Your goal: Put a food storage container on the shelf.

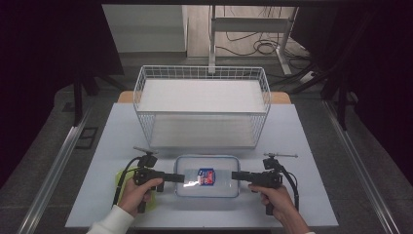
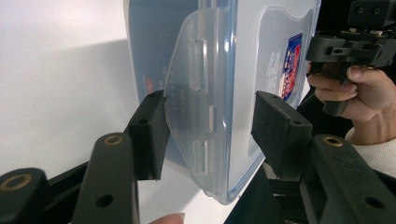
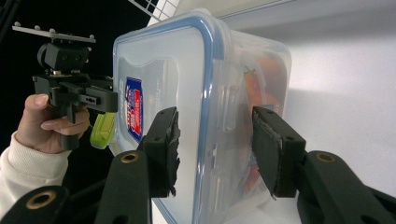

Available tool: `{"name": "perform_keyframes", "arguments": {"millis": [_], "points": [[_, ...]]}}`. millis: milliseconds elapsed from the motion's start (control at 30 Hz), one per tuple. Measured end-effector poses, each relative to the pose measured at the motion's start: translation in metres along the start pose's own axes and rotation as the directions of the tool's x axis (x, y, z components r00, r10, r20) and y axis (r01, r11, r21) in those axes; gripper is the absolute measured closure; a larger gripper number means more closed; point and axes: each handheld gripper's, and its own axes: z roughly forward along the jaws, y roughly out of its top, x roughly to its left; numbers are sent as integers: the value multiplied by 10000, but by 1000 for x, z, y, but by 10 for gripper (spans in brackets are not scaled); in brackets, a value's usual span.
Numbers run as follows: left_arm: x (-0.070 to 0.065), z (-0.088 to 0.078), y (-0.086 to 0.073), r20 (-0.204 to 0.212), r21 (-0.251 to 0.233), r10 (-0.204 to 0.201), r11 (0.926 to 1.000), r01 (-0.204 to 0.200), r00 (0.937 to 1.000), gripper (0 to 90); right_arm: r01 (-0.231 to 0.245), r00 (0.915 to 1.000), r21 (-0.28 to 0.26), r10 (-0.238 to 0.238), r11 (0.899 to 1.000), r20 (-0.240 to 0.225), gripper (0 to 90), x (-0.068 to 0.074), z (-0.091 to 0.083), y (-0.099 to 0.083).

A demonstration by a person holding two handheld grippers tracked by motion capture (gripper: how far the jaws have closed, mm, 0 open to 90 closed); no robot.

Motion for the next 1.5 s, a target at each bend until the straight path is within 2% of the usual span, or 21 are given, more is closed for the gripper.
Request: {"name": "perform_keyframes", "arguments": {"millis": [267, 467, 633, 867, 1233, 1400, 1500], "points": [[-4, -8, 0, 83, -190, 151, 9997, -149, 9999, 478, 139, 9999, -74, -140, 9999, -69, 527, 6, -1, 0], [-11, -16, 0, 34, -329, 359, 9988, -358, 9993, 481, 226, 9995, -186, -230, 9996, -225, 531, 13, -4, 0], [-18, -21, 1, 34, -431, 394, 9983, -392, 9992, 483, 273, 9988, -379, -288, 9989, -390, 536, 17, -10, 3], [-27, -31, 5, -95, -540, 509, 9972, -514, 9987, 484, 348, 9979, -382, -368, 9987, -524, 537, 23, -11, 7], [-46, -54, 18, -139, -972, 761, 9923, -771, 9970, 496, 711, 9954, -587, -746, 9957, -601, 538, 47, -20, 26], [-57, -66, 29, -98, -1150, 902, 9892, -907, 9959, 496, 961, 9936, -748, -1001, 9926, -526, 538, 65, -29, 45], [-66, -74, 38, -149, -1287, 982, 9867, -993, 9951, 496, 1008, 9930, -787, -1051, 9918, -533, 538, 71, -32, 52]]}}
